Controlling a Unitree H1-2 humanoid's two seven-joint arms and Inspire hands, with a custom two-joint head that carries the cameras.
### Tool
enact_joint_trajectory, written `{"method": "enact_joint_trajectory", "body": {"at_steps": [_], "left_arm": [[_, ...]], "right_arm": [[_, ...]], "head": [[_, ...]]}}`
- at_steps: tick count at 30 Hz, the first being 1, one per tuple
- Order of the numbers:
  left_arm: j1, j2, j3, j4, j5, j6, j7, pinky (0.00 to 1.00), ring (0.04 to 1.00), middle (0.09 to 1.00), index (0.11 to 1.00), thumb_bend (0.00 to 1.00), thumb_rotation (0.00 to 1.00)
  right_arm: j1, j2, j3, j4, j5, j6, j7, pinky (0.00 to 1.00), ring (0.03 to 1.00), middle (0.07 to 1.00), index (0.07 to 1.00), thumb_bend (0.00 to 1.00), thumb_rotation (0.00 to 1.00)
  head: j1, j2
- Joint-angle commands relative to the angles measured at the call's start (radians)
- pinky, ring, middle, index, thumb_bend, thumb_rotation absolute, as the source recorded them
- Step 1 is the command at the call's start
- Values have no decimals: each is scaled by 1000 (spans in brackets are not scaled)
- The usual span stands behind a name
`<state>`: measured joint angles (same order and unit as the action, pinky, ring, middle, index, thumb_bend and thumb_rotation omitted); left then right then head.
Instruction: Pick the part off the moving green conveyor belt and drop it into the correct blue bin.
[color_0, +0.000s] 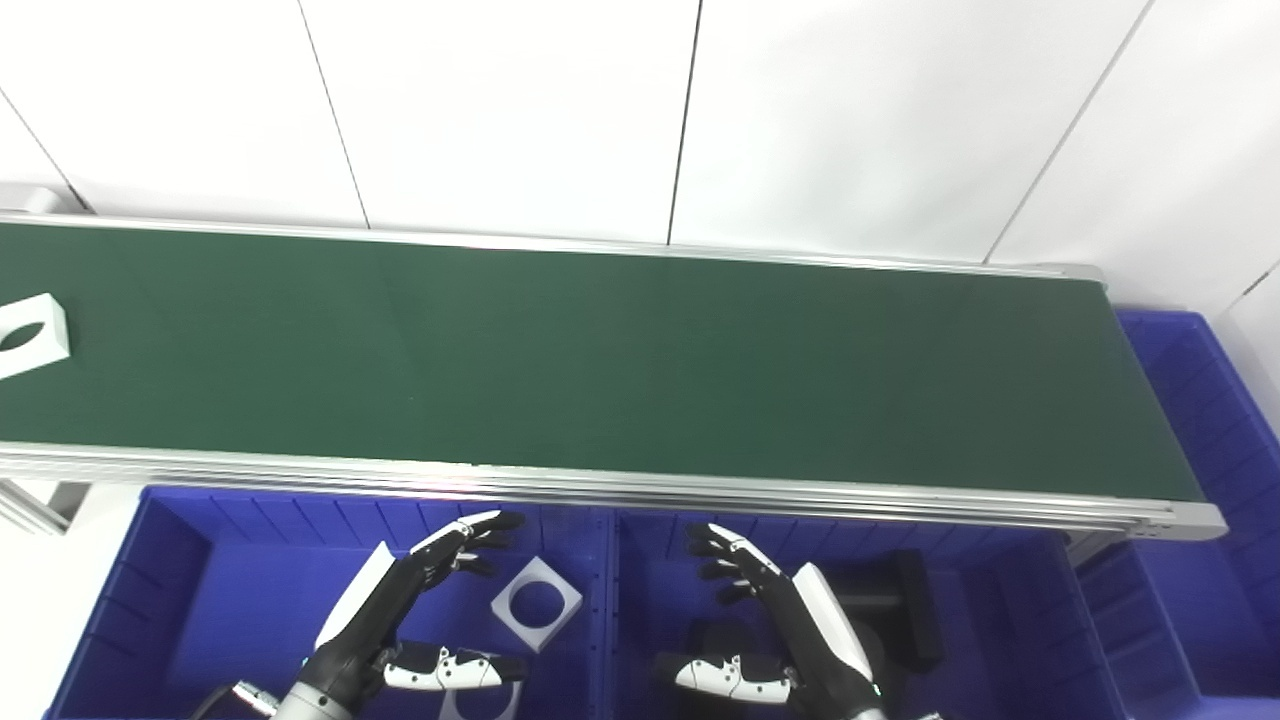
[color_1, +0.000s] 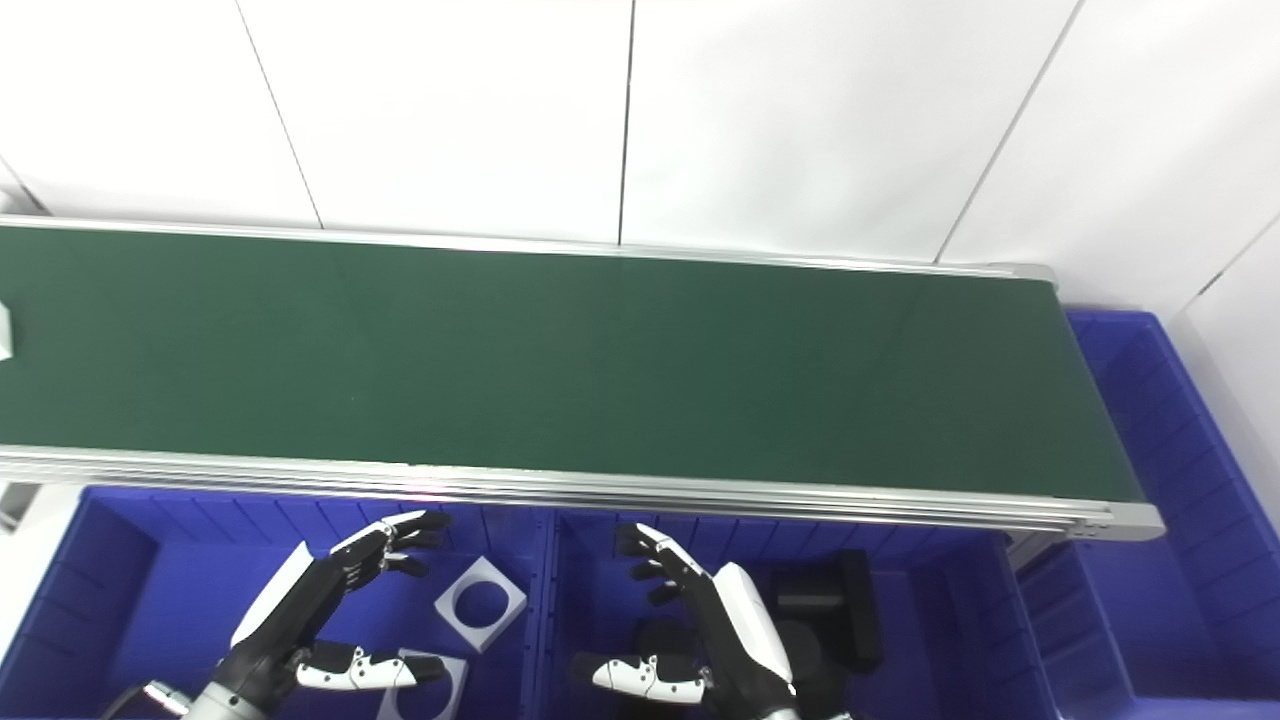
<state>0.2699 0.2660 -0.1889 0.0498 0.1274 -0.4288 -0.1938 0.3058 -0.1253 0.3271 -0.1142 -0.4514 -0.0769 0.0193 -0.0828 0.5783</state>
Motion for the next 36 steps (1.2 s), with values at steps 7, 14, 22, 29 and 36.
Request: {"method": "enact_joint_trajectory", "body": {"at_steps": [7, 14, 22, 29, 36], "left_arm": [[-10, 10, 3, -18, -11, -40, 17, 707, 808, 858, 831, 773, 178], [-6, -5, 1, -19, -5, -41, 22, 702, 807, 853, 822, 784, 169], [-1, -41, -13, -23, 38, -36, 33, 683, 785, 836, 802, 822, 186], [-9, -55, -18, -17, 77, -33, 39, 674, 777, 827, 798, 858, 192], [-17, -64, -22, 1, 97, -39, 57, 673, 779, 823, 791, 880, 181]], "right_arm": [[-4, 6, 1, -24, 5, -40, -9, 655, 760, 822, 858, 666, 309], [-2, -4, -7, -26, 12, -49, -9, 659, 756, 818, 858, 663, 321], [-7, -46, -36, 8, 29, -124, -22, 648, 749, 812, 862, 612, 333], [-14, -51, -53, 39, 60, -140, -16, 692, 788, 829, 877, 547, 190], [-13, -57, -56, 55, 71, -155, -20, 702, 789, 829, 879, 530, 20]], "head": [[2, 2], [142, -14], [367, -76], [417, -109], [427, -128]]}}
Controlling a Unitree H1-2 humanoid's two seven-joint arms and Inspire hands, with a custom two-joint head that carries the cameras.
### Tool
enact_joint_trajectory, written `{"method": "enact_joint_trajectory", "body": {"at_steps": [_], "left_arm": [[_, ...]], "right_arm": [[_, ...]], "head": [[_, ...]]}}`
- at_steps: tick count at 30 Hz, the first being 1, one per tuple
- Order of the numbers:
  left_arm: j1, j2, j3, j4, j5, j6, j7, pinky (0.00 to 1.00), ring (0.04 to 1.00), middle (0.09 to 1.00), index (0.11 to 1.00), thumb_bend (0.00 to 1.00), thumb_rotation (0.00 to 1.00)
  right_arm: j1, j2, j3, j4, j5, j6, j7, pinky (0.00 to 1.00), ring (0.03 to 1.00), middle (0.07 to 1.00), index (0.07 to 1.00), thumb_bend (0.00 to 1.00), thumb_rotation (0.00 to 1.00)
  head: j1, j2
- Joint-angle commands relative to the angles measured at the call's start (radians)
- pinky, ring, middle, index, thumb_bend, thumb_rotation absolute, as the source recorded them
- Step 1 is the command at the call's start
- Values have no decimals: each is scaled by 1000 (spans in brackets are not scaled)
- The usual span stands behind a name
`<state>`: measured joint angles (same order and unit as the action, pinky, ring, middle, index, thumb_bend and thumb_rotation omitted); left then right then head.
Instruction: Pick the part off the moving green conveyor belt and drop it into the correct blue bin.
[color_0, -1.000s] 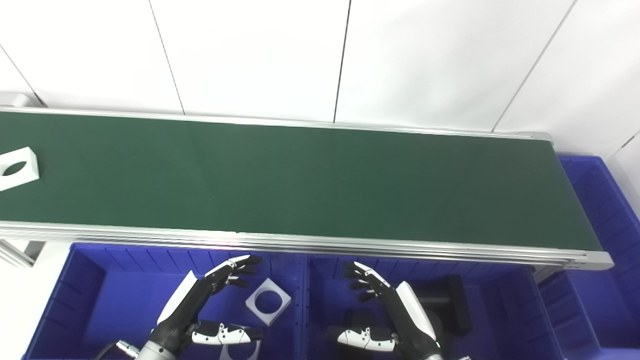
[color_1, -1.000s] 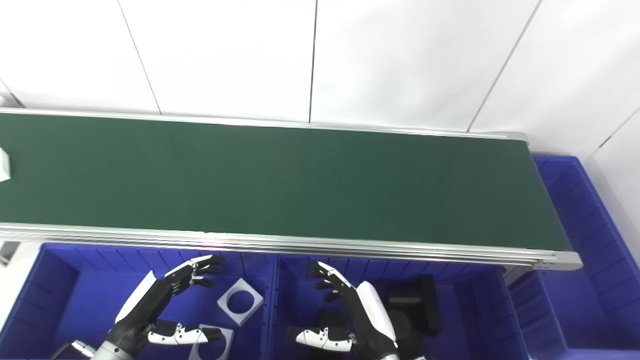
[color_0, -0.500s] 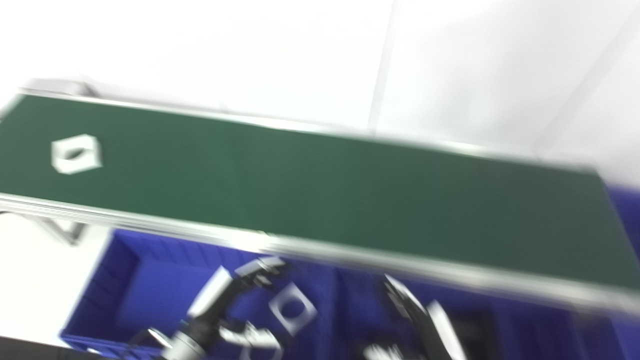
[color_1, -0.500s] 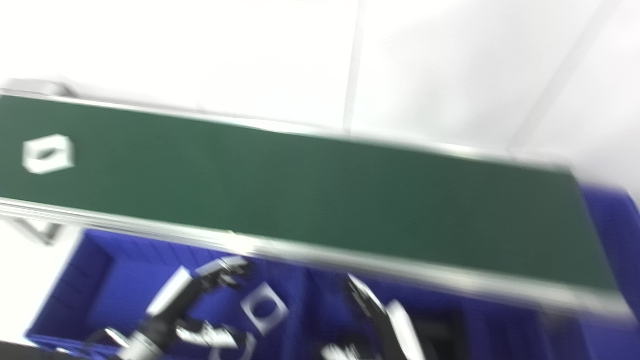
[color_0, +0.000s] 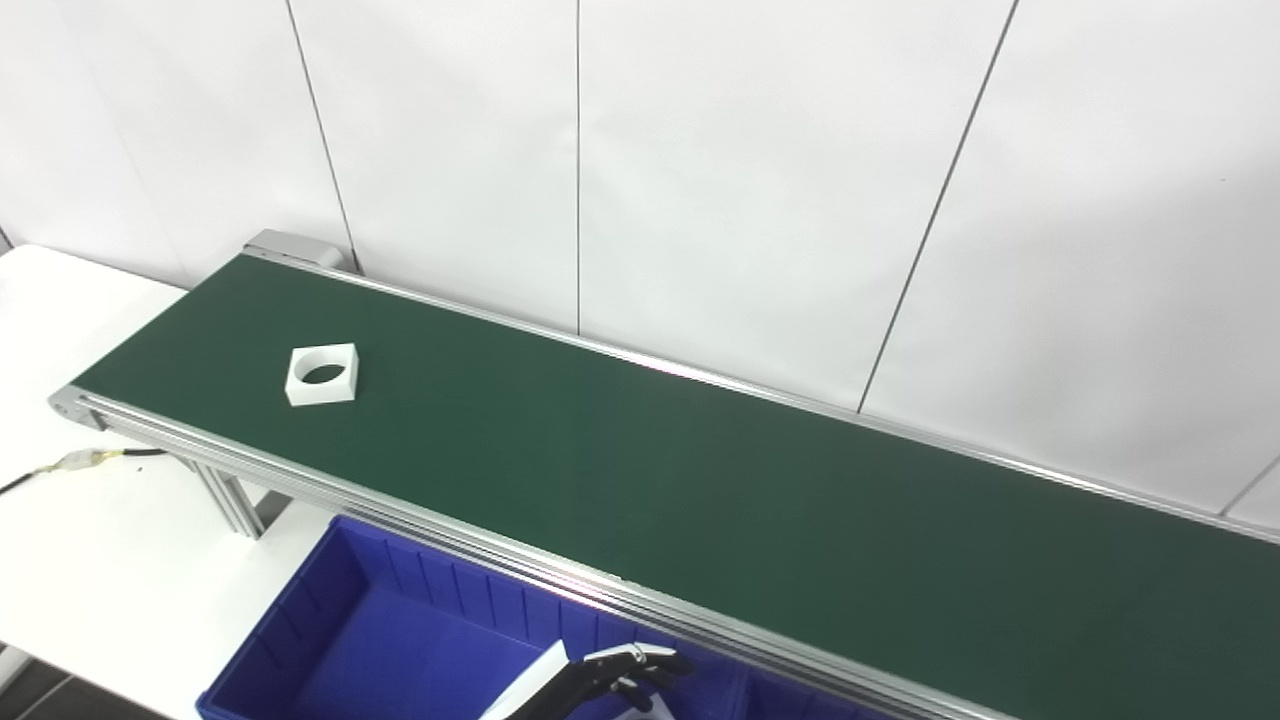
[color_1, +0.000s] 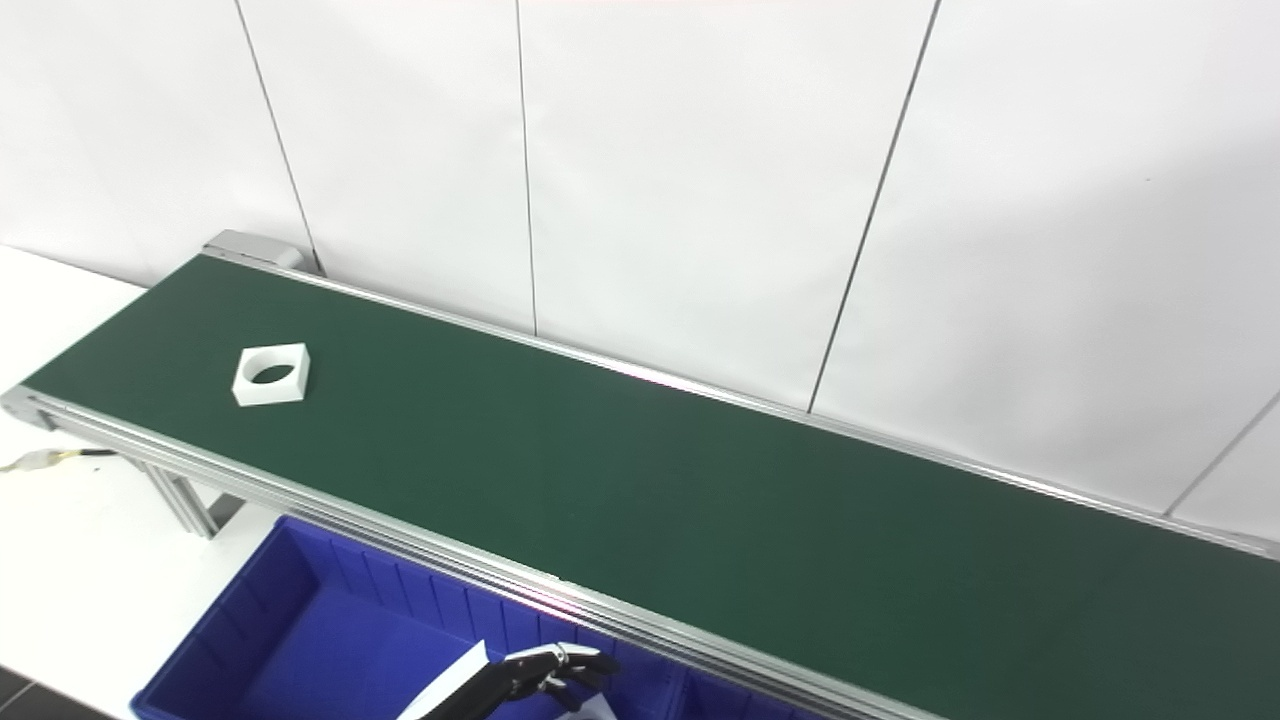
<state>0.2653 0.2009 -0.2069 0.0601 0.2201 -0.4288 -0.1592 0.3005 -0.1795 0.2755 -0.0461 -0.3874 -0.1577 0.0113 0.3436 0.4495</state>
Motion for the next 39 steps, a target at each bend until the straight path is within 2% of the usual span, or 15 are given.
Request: {"method": "enact_joint_trajectory", "body": {"at_steps": [1, 5, 10, 14, 17, 23, 27, 33, 35, 39], "left_arm": [[-14, 2, -6, -7, 6, -40, 26, 674, 780, 823, 790, 881, 184], [-17, 4, -7, 1, 14, -39, 34, 676, 783, 822, 789, 894, 215], [-24, 14, -21, 5, 13, -41, 64, 664, 769, 813, 784, 901, 207], [-24, 21, -26, -10, -65, -41, 69, 629, 739, 801, 771, 902, 149], [-23, 26, -16, -49, -88, -41, 84, 611, 728, 795, 761, 906, 158], [-31, 48, 54, -180, -119, -36, 72, 650, 735, 784, 743, 959, 160], [-60, 81, 110, -263, -151, -16, 53, 652, 738, 788, 746, 969, 171], [-117, 125, 177, -317, -193, 32, 28, 648, 743, 803, 749, 971, 178], [-132, 131, 195, -323, -178, 39, 26, 654, 754, 810, 758, 958, 187], [-158, 137, 224, -326, -119, 52, 26, 706, 803, 839, 793, 894, 275]], "right_arm": [[-9, -3, -4, -10, 5, -77, -14, 701, 789, 828, 878, 530, 13], [-14, -2, -6, 8, 9, -95, -18, 700, 785, 825, 876, 531, 3], [-20, 3, -8, 22, 4, -100, -16, 705, 782, 825, 875, 524, 3], [-28, 12, -12, 50, 17, -128, -27, 690, 773, 819, 871, 531, 0], [-34, 16, -12, 62, 9, -137, -33, 679, 766, 815, 868, 532, 0], [-41, 18, -10, 63, 2, -127, -32, 686, 769, 818, 874, 528, 0], [-46, 22, -9, 71, 9, -127, -30, 695, 776, 822, 875, 522, 0], [-55, 28, -11, 86, 21, -144, -32, 692, 776, 820, 873, 535, 0], [-61, 28, -11, 98, 21, -158, -35, 686, 773, 818, 870, 541, 0], [-67, 30, -12, 110, 13, -163, -36, 682, 773, 821, 869, 541, 0]], "head": [[1, 0], [6, -10], [10, -21], [9, -24], [10, -31], [14, -41], [14, -43], [12, -42], [14, -44], [15, -49]]}}
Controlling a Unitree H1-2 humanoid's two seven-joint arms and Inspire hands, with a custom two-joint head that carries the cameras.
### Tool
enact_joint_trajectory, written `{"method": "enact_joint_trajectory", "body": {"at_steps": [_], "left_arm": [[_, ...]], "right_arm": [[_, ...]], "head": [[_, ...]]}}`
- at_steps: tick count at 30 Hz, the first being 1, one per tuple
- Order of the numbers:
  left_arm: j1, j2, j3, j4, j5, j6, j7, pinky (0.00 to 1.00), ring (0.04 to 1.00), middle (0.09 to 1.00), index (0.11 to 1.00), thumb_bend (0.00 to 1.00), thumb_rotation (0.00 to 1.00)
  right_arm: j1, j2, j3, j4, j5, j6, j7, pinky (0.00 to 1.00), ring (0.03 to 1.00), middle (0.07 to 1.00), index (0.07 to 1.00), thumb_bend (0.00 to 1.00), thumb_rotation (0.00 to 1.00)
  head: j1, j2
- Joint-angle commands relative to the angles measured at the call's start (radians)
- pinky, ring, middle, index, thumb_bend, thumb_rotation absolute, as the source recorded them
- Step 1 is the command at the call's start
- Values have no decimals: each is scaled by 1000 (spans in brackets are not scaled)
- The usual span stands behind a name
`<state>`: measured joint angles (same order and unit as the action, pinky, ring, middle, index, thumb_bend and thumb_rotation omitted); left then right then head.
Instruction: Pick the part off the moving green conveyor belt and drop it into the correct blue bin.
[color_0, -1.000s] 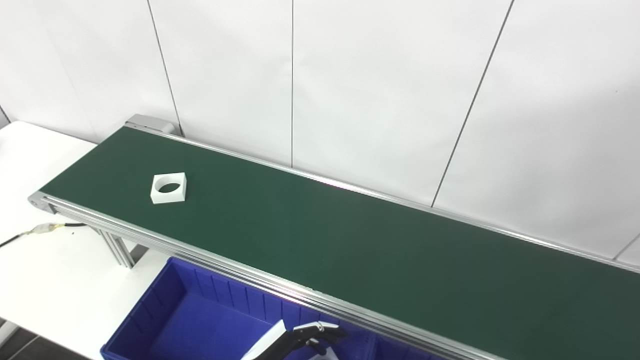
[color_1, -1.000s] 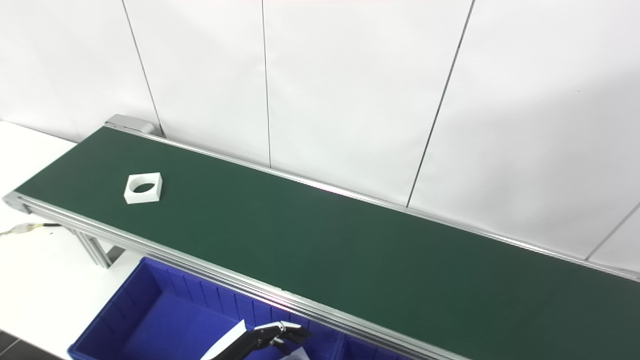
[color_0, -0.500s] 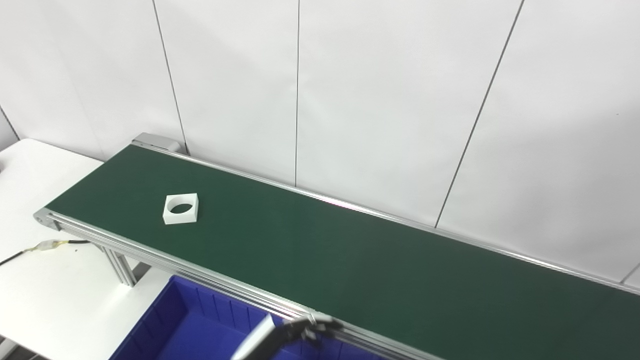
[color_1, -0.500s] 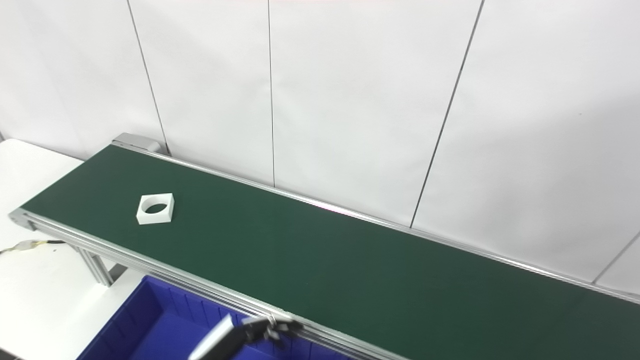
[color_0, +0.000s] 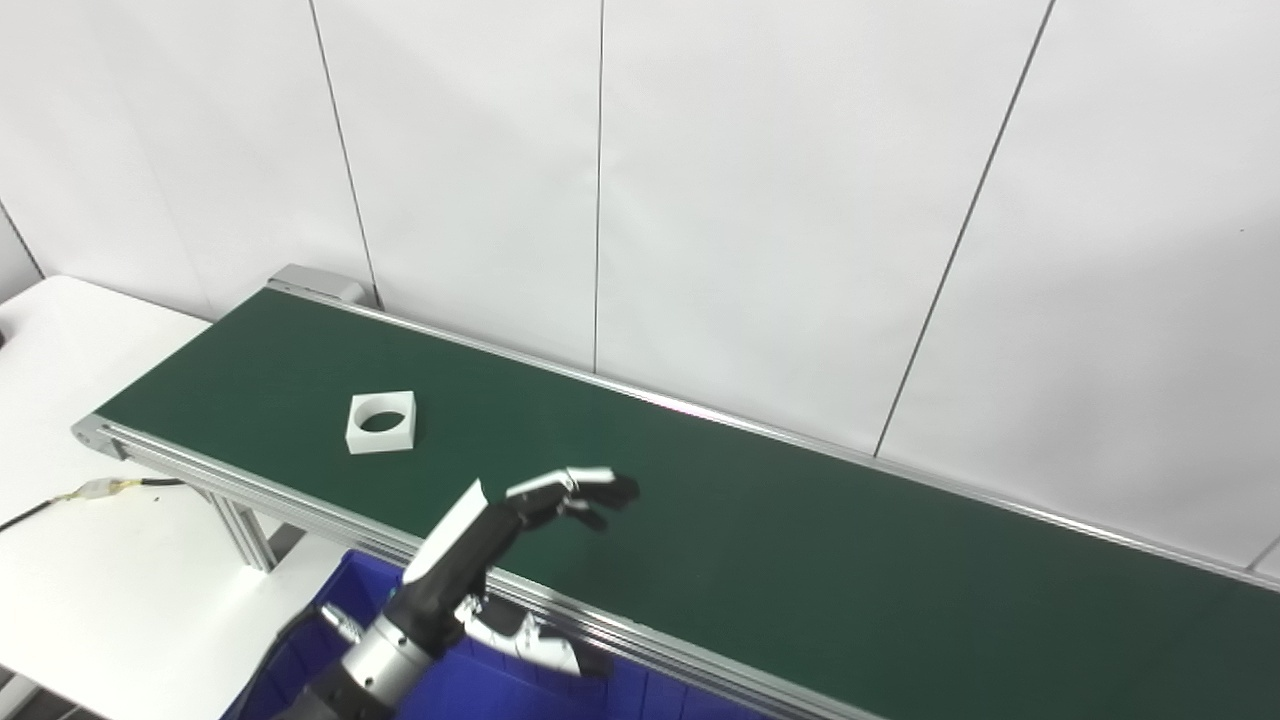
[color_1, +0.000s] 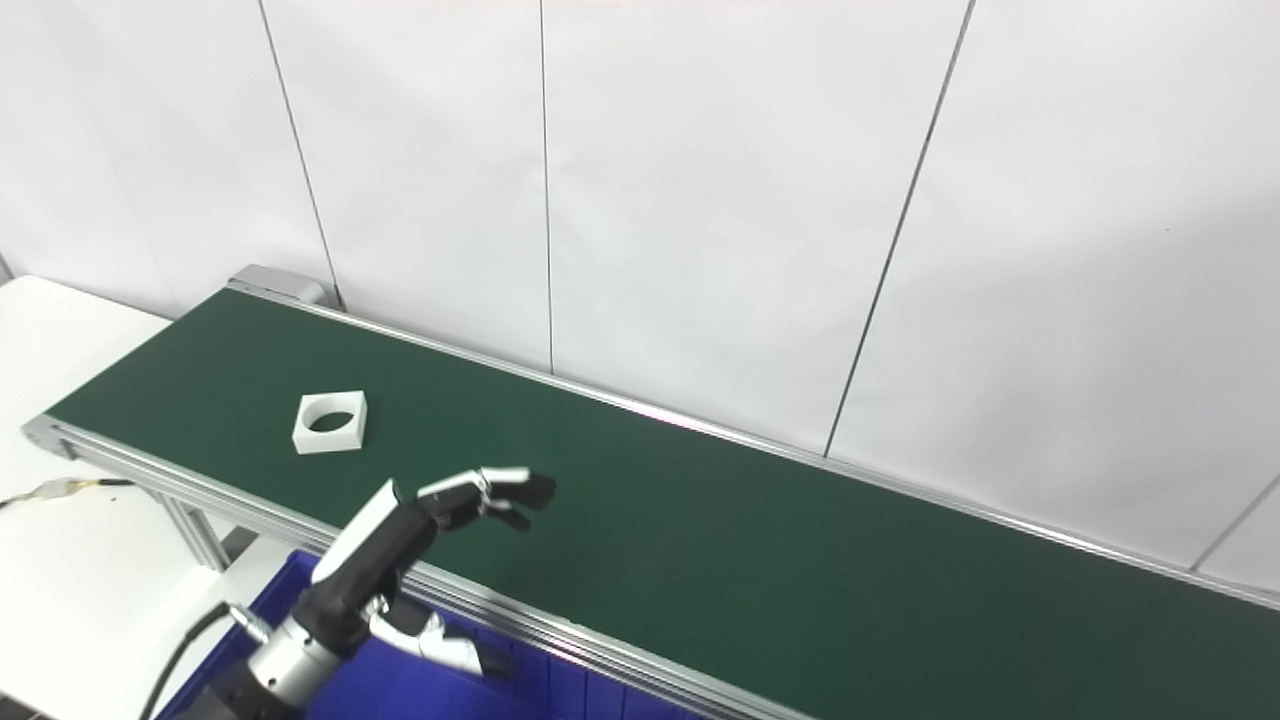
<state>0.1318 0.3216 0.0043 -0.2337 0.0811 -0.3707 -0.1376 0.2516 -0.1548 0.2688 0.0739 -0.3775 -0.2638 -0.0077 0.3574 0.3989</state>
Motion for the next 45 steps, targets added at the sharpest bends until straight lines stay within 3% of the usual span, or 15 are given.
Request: {"method": "enact_joint_trajectory", "body": {"at_steps": [1, 10, 14, 21, 31, 45], "left_arm": [[-30, 17, 20, -32, 39, -4, 8, 720, 815, 852, 807, 860, 294], [-75, 1, 80, 13, 126, 49, 39, 766, 840, 896, 860, 719, 324], [-105, 14, 91, 61, 91, 62, 25, 782, 849, 907, 868, 723, 327], [-143, 31, 95, 134, 73, 17, 24, 774, 847, 902, 867, 713, 326], [-160, 42, 93, 172, 80, -3, 25, 778, 847, 905, 866, 727, 332], [-228, 123, 95, 250, 96, 26, 6, 832, 878, 919, 885, 721, 324]], "right_arm": [[-20, 6, -5, -7, 6, -60, -17, 682, 775, 822, 869, 543, 0], [-26, 10, -6, 6, 11, -67, -15, 687, 776, 823, 870, 544, 0], [-25, 13, -6, 6, 10, -71, -19, 687, 775, 825, 868, 549, 0], [-30, 14, -5, 13, 4, -69, -22, 681, 771, 823, 867, 552, 0], [-35, 18, -1, 17, -2, -73, -25, 664, 764, 818, 863, 545, 13], [-40, 29, -3, 27, 1, -74, -28, 657, 761, 816, 852, 568, 0]], "head": [[0, 1], [-1, -6], [-5, -7], [-10, -11], [-20, -24], [-23, -33]]}}
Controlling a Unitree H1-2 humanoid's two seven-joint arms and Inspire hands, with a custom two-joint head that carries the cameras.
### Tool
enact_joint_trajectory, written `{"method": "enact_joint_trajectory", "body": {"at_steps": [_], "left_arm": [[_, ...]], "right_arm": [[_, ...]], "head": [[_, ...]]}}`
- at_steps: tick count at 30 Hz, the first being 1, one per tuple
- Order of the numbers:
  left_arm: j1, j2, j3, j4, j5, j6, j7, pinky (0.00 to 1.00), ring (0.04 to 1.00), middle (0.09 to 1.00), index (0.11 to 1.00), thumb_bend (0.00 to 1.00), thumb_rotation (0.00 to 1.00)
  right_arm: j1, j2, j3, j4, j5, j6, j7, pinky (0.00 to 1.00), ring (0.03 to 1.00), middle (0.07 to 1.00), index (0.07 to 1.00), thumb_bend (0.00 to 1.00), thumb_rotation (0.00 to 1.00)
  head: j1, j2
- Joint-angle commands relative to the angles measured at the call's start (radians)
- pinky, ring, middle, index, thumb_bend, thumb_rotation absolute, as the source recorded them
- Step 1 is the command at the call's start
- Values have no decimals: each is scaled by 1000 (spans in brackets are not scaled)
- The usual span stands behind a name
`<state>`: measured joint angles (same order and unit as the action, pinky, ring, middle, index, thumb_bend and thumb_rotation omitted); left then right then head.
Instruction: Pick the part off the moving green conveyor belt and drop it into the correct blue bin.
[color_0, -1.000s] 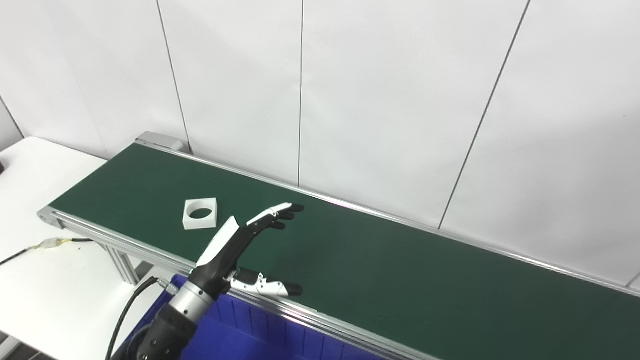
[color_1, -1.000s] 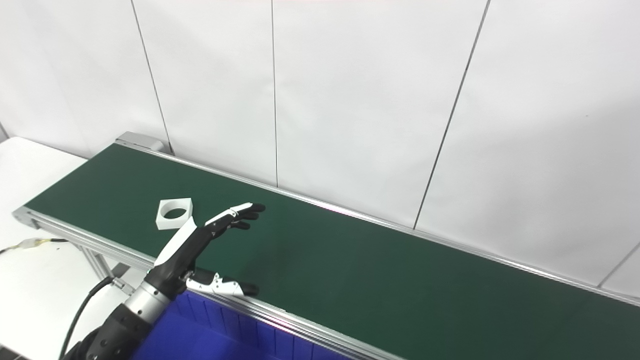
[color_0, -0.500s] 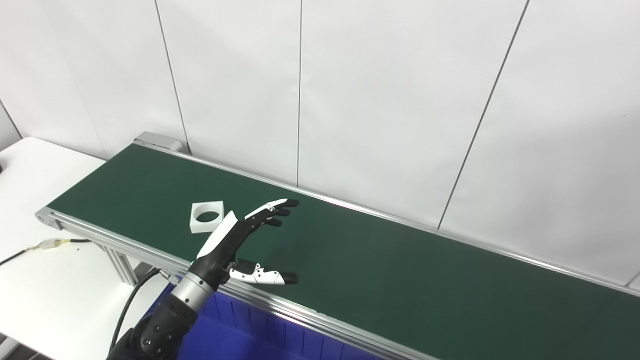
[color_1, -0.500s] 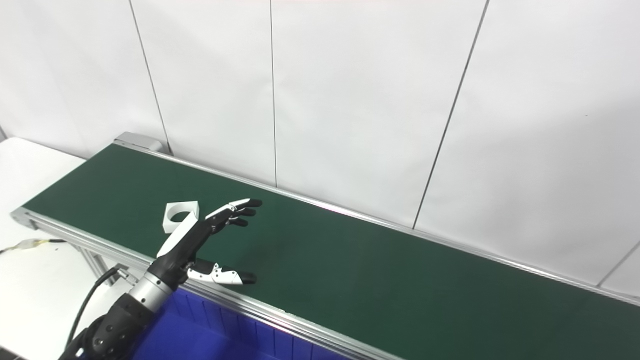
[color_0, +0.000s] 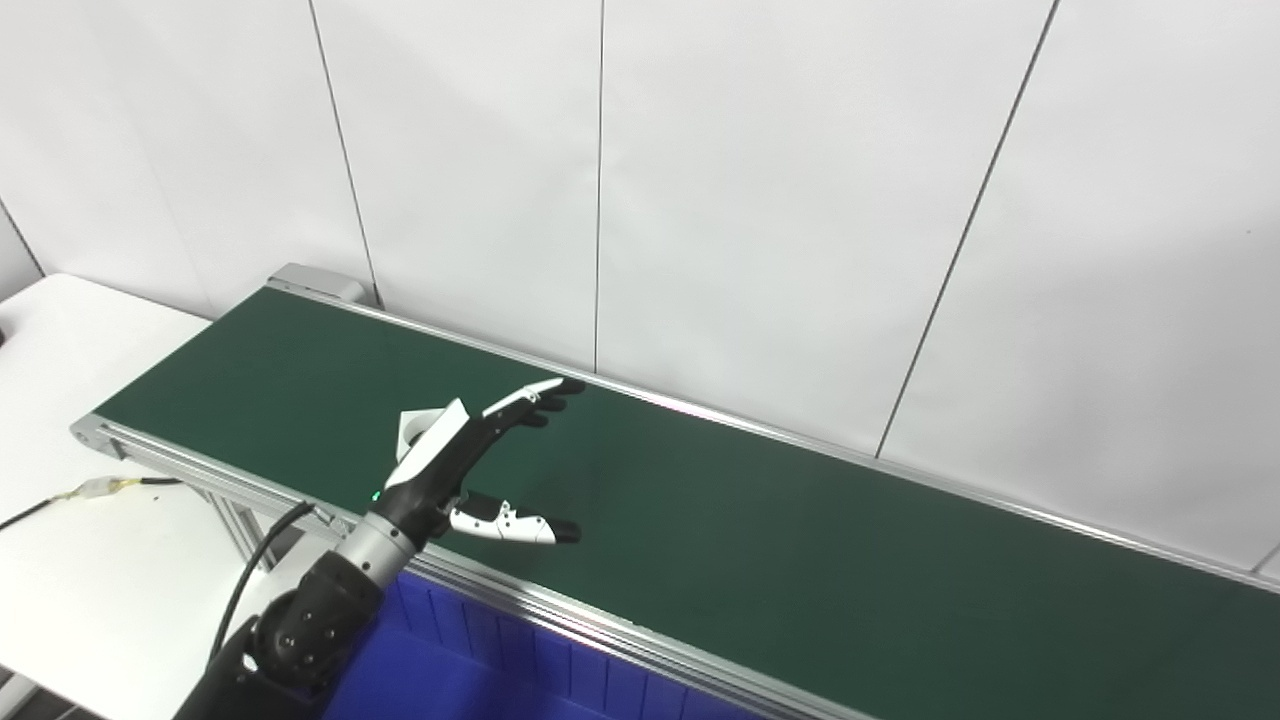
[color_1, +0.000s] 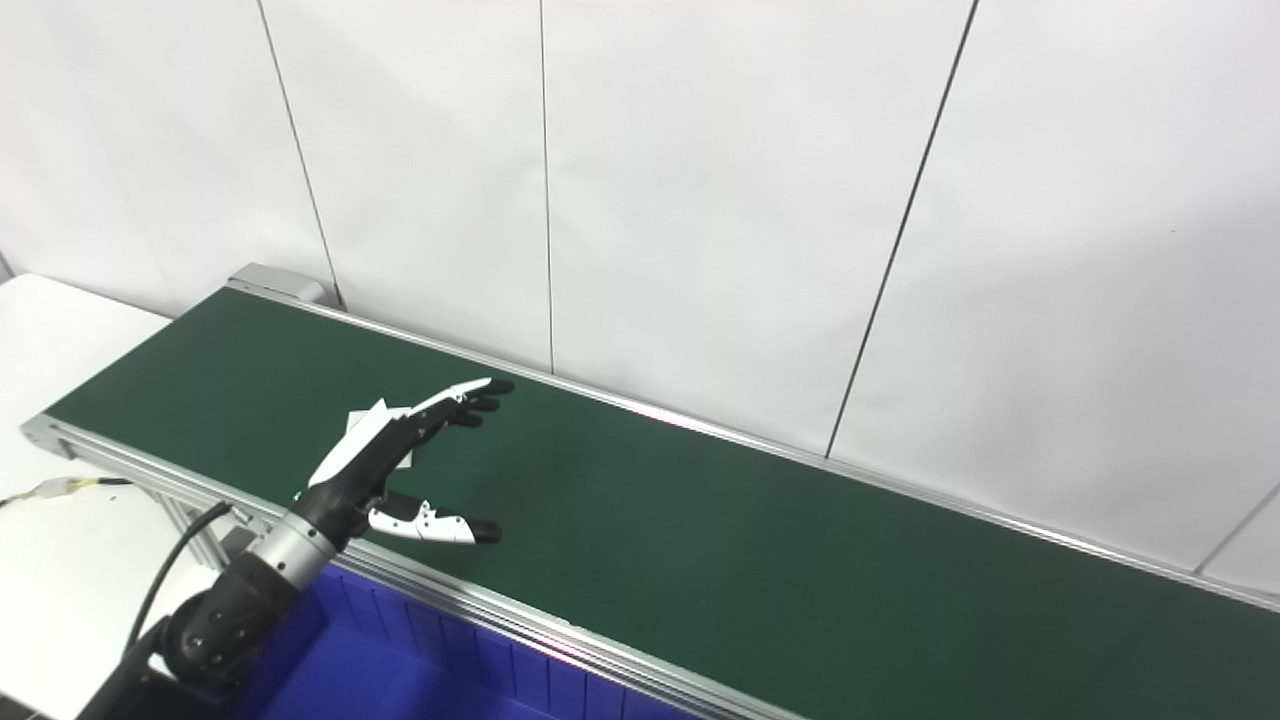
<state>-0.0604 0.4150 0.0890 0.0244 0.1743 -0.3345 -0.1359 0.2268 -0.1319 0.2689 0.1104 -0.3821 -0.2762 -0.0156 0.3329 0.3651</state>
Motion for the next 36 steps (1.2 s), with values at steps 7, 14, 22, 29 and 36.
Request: {"method": "enact_joint_trajectory", "body": {"at_steps": [7, 14, 22, 29, 36], "left_arm": [[-67, 63, 7, -5, 35, 27, -7, 856, 898, 933, 890, 749, 391], [-92, 92, -1, -9, 45, 46, -29, 858, 912, 944, 906, 748, 394], [-98, 104, -15, -19, 35, 43, -56, 833, 897, 935, 897, 743, 359], [-105, 118, -14, -14, 55, 40, -63, 844, 909, 937, 902, 758, 409], [-104, 141, -8, 9, 51, 28, -66, 839, 909, 941, 906, 753, 404]], "right_arm": [[-22, 9, -2, 0, -2, -59, -21, 660, 759, 814, 851, 573, 0], [-21, 15, 1, 5, -20, -64, -35, 649, 752, 803, 850, 582, 0], [-19, 20, 11, -3, -51, -53, -51, 634, 741, 792, 843, 578, 77], [-19, 21, 16, -22, -63, -37, -45, 610, 728, 788, 831, 587, 168], [-17, 31, 17, -25, -82, -32, -52, 593, 714, 782, 824, 612, 240]], "head": [[-2, -5], [-32, 3], [-101, 26], [-149, 40], [-201, 52]]}}
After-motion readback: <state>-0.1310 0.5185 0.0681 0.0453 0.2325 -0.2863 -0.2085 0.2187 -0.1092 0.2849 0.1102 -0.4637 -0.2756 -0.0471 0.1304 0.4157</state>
